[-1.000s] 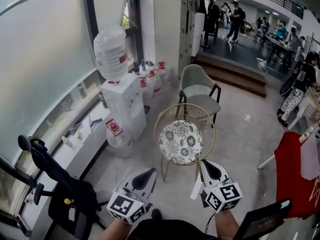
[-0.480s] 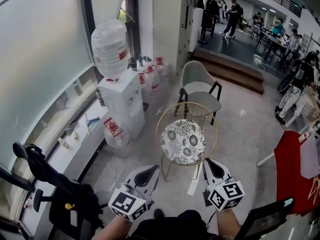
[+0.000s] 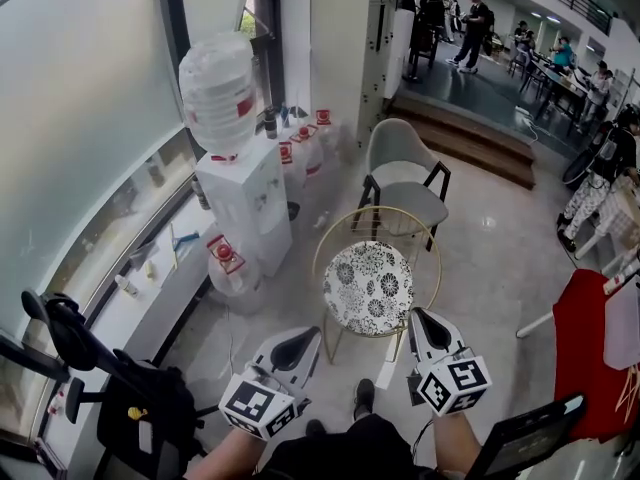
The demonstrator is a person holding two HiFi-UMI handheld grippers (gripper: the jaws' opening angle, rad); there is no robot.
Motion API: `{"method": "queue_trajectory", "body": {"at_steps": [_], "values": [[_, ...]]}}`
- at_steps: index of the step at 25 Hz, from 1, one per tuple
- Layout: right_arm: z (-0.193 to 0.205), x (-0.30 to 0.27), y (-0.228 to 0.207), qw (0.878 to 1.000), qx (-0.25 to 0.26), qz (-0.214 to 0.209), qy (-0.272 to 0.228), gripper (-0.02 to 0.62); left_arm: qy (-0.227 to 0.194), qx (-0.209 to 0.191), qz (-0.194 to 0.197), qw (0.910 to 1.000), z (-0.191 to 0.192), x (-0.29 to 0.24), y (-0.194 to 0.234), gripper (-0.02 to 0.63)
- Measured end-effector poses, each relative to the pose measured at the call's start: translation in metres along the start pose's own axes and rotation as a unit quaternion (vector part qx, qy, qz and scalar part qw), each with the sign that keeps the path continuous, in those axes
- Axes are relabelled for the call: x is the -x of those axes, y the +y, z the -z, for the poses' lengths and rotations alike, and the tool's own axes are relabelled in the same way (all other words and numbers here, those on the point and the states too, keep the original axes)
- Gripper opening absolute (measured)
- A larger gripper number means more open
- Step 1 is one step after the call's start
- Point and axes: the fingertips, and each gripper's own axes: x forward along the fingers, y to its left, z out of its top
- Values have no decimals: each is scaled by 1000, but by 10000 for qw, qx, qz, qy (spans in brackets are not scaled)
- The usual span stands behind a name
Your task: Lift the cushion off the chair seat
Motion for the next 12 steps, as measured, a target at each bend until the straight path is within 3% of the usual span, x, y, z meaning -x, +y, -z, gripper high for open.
{"method": "queue_trajectory", "body": {"at_steps": [12], "values": [[-16, -45, -73, 9998, -4, -173, -111, 9, 34, -34, -433, 9991, -3, -87, 15, 6]]}}
